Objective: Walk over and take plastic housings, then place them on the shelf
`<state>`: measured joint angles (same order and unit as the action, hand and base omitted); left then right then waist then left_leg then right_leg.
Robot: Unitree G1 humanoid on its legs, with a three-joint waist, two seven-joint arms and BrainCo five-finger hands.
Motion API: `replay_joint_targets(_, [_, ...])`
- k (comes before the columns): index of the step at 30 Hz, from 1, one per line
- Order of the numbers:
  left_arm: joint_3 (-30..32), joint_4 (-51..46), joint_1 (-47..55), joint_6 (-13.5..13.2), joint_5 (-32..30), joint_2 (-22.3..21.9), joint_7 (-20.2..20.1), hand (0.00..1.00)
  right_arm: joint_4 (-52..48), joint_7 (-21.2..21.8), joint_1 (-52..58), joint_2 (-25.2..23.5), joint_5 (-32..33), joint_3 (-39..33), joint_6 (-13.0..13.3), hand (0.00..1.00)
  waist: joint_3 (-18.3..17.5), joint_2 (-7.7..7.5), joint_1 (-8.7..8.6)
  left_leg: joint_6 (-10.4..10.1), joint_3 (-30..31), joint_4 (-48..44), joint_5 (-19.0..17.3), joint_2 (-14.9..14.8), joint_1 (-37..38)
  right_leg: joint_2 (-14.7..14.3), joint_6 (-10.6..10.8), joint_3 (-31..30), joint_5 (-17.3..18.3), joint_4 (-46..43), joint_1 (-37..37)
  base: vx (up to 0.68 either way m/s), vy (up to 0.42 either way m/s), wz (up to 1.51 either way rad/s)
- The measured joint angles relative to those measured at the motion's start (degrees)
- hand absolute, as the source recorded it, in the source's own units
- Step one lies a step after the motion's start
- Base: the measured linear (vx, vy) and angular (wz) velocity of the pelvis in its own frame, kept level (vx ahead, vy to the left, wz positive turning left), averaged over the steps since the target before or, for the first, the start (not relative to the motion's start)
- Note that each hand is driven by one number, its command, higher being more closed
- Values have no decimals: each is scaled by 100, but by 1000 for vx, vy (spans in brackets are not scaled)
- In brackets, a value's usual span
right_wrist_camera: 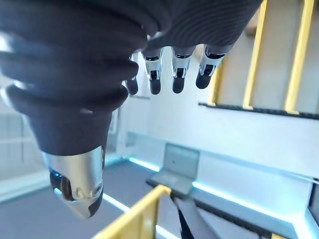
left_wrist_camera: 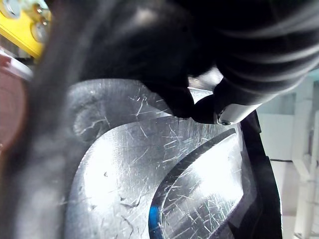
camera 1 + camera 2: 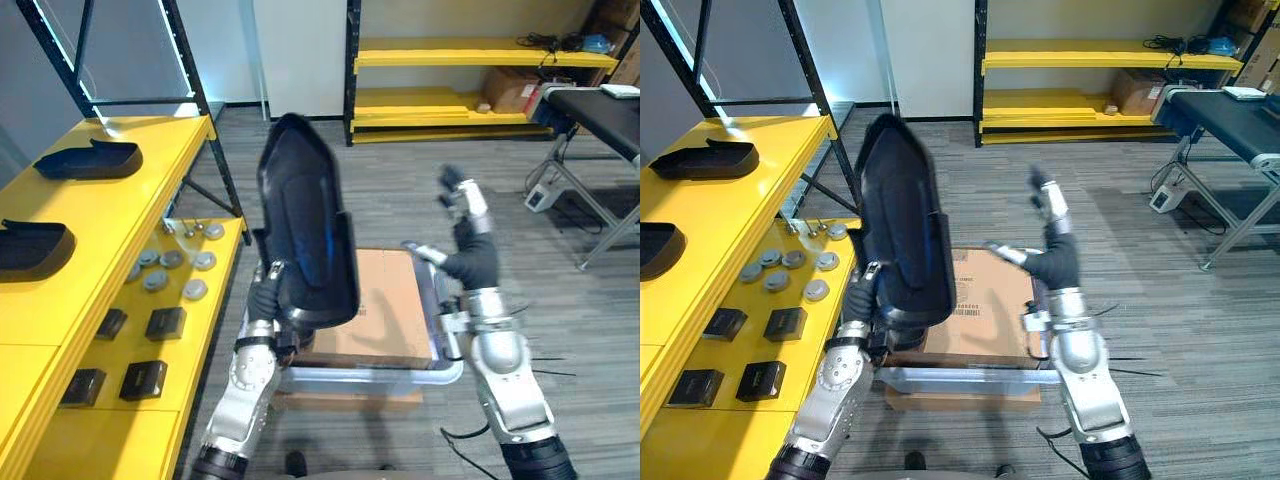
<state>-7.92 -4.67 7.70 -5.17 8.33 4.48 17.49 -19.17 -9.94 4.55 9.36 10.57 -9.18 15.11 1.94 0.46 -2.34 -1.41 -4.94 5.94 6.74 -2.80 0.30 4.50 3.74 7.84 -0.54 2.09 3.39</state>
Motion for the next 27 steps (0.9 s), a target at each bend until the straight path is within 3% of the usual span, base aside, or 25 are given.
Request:
replay_joint_targets(6, [555,-452,408,-24,16,-179,-39,100,2055,-334,668,-454,707,-1418,-7,0,-95,40,-32,0,43,0,0,16,-97,21,-5,78,5,0,-72,6,-3,3])
replay_joint_targets(10, [835,-628,543,-117,124,-307,-123,100,3804,-353,964,-462,925,-1914,-267,0,-149,111,-42,0,160,-1,1,44,-151,41,5,166,14,-2,-66,17,-4,15])
replay_joint_targets(15, [844,-688,630,-265,255,-318,-240,100,6160,70,1040,-562,954,-1782,-590,0,-130,71,-1,-1,193,-2,0,43,-144,60,15,201,57,-83,-24,1,-3,6])
replay_joint_targets(18, [778,-816,788,-265,248,-328,-331,100,6764,285,1134,-698,894,-1401,-713,0,-101,14,-3,-4,307,-3,-4,64,-145,73,22,316,149,-229,-24,-24,-6,21])
replay_joint_targets(23, [746,-1106,1180,-272,233,-343,-390,100,7009,511,1148,-970,498,-810,-919,0,8,-165,41,21,661,-21,-19,184,-275,242,125,799,544,-784,-107,-47,7,56])
replay_joint_targets(24, [747,-1201,1248,-272,235,-383,-398,100,6993,511,1113,-970,437,-741,-915,0,92,-85,76,22,829,-199,-19,254,-478,331,160,1079,671,-1002,-164,-29,16,131])
replay_joint_targets(25, [746,-1326,1270,-272,235,-453,-417,100,6969,488,1065,-954,405,-625,-916,0,222,-170,162,38,1085,-500,-31,366,-725,447,174,1434,813,-1259,-188,-36,18,143])
replay_joint_targets(27, [743,-1536,1354,-274,242,-563,-430,100,6880,464,1034,-881,313,-461,-897,0,333,-113,198,73,1453,-809,-58,560,-1193,606,181,2141,973,-1551,-243,-40,17,197])
